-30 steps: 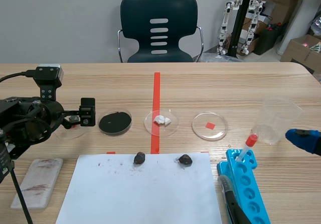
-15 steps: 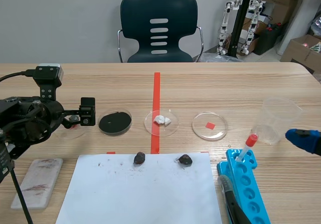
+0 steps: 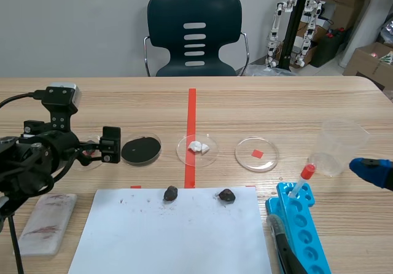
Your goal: Return to the home posture
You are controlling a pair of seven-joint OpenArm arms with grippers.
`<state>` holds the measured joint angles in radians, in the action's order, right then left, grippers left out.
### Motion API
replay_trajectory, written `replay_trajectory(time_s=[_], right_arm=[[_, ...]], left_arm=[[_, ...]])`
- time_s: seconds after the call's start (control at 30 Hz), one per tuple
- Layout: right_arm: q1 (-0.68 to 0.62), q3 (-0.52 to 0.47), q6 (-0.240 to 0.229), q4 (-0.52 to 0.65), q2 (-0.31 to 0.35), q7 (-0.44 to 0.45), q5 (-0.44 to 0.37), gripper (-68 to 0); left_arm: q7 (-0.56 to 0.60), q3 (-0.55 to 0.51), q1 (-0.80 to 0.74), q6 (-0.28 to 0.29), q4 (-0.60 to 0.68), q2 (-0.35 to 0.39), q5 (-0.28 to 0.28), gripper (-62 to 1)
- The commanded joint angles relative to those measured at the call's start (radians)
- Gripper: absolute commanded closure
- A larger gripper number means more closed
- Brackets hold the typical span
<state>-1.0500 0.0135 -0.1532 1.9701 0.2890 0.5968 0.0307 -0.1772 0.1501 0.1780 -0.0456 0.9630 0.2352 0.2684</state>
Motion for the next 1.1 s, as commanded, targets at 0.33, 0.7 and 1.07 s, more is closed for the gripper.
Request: replay_trajectory(time_s=[0.33, 0.7, 1.07], right_arm=[[0.006, -0.006, 0.003, 0.019, 0.002, 0.014, -0.008, -65.5], [0.006, -0.006, 0.003, 0.019, 0.002, 0.014, -0.008, -65.5], [0.006, -0.006, 0.003, 0.019, 0.002, 0.014, -0.008, -65.5]], left_arm=[[0.139, -0.002, -0.367, 0.016, 0.428, 0.166, 0.002, -62.3], [0.413, -0.049, -0.826, 0.015, 0.77, 0.24, -0.065, -62.3], [0.642, -0.089, -1.152, 0.013, 0.927, 0.202, -0.289, -62.3]])
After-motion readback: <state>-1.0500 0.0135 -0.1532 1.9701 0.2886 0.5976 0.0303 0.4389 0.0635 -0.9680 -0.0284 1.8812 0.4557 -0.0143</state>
